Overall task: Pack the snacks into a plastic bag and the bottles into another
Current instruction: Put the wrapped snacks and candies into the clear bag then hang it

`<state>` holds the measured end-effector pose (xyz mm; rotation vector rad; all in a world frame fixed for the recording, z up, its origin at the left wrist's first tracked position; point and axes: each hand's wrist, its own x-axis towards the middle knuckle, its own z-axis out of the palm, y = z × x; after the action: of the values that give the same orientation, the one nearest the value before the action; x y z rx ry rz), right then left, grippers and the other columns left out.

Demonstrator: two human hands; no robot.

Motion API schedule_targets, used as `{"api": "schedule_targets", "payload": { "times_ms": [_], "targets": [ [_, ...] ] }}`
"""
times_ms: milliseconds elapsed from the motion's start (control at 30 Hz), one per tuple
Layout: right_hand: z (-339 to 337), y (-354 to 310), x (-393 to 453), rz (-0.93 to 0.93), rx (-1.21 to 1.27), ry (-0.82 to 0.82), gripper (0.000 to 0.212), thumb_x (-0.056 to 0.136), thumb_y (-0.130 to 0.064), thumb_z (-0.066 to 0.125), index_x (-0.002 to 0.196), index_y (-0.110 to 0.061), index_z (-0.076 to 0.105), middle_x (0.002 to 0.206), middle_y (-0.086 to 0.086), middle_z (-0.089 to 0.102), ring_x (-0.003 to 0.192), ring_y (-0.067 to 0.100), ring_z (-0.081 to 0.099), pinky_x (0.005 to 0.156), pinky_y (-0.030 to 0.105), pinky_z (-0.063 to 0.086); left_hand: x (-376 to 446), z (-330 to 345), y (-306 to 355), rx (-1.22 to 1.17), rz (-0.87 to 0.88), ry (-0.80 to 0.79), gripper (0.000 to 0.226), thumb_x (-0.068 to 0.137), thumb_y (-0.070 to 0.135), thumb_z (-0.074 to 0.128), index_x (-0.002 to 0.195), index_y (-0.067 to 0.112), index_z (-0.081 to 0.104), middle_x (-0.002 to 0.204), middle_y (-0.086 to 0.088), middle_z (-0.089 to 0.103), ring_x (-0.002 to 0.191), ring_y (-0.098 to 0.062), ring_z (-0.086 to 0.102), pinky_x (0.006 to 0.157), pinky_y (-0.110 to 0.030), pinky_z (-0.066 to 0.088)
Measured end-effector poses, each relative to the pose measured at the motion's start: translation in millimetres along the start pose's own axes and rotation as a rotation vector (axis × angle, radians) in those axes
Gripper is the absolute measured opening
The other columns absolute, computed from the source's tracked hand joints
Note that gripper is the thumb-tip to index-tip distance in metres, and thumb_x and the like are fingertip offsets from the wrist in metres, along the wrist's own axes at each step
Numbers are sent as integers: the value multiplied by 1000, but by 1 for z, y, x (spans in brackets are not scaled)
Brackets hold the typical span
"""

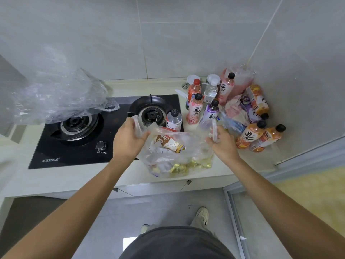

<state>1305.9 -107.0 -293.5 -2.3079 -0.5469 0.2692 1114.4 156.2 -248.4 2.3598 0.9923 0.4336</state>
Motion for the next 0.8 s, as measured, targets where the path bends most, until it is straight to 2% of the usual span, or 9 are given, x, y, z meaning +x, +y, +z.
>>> {"api": "schedule_targets", "payload": {
  "times_ms": [100,200,300,400,500,600,733,800],
  "targets": [
    [-3,-9,-3,-26,44,66,25,89,-26,76,106,-16,61,93,1,66,89,24,65,80,41,54,6,-6,-1,39,143,131,58,78,52,78,99,11,42,98,-5,49,90,-25,46,73,-40,44],
    [-8,-19,-7,-31,44,147,34,91,-33,75,118,-18,61,107,-1,66,96,20,65,86,39,55,12,-10,10,147,358,217,60,79,53,74,109,7,49,108,-11,48,97,-29,45,82,-42,44],
    [-14,-22,-12,-31,15,165,39,97,-43,66,125,-18,57,118,-2,61,103,17,61,89,37,51,17,-4,36,193,532,138,56,83,49,72,117,10,53,115,-10,49,103,-30,46,82,-44,45],
    [-21,-13,-13,-18,32,146,42,102,-53,43,124,-22,59,123,0,63,116,23,57,98,47,49,20,13,68,179,648,37,56,87,53,64,125,13,54,119,-6,51,106,-25,47,83,-38,45],
    [-28,7,-6,12,30,151,43,105,-52,30,123,-27,59,128,2,62,124,28,54,104,54,45,23,41,100,156,742,-64,57,91,55,60,129,13,52,120,-5,51,105,-26,49,86,-40,47],
    [-36,34,5,49,-17,102,43,108,-45,34,137,-23,57,144,5,57,136,28,48,113,51,41,26,74,130,150,770,-147,53,97,54,52,132,14,50,121,-5,52,105,-26,50,89,-43,48],
    [-38,67,26,46,-94,30,33,105,-27,51,132,-10,60,136,14,61,130,34,51,108,45,41,37,121,169,156,777,-223,50,100,50,47,132,11,50,125,-9,53,109,-30,52,86,-46,51],
    [-33,86,38,29,-154,-37,33,101,-25,55,129,-8,61,131,15,64,125,37,53,107,45,38,39,145,186,138,768,-257,48,100,47,48,131,10,52,122,-8,53,106,-28,54,84,-45,52]
  ]
}}
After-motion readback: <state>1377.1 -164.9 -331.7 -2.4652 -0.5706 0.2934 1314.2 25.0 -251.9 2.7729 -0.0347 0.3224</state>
